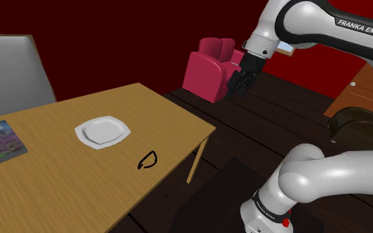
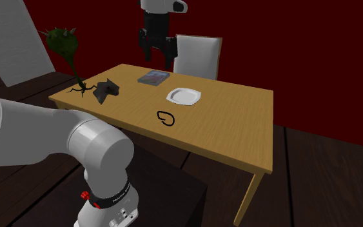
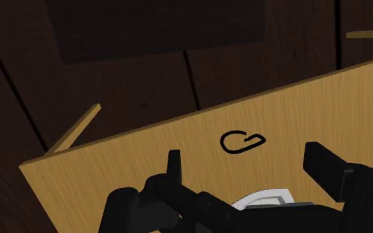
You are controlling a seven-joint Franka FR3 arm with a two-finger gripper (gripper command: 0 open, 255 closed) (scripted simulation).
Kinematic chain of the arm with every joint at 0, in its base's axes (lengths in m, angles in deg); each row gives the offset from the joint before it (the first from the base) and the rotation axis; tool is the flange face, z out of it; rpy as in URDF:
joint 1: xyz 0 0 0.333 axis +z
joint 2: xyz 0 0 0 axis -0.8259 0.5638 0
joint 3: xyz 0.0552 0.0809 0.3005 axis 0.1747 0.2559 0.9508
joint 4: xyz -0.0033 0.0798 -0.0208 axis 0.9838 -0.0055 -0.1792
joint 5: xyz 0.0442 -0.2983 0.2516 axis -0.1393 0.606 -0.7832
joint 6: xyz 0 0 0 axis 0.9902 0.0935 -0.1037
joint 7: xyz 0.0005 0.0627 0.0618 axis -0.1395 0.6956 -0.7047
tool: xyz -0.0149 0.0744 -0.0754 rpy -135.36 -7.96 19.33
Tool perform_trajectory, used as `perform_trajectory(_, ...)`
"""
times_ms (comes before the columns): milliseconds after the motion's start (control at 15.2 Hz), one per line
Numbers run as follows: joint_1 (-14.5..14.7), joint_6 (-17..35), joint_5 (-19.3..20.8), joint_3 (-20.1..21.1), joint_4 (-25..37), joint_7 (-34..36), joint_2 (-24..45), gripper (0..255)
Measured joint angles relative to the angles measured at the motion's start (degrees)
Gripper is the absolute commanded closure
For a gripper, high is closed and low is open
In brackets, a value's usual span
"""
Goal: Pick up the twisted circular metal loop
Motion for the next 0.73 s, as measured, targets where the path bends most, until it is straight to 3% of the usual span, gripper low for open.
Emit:
perform_trajectory(198, -0.36, 2.33, -1.0, 1.34, -2.33, 2.57, -0.34, 0)
perform_trajectory(726, -2.08, 18.66, -7.53, 10.61, -12.5, 19.14, 3.17, 0)
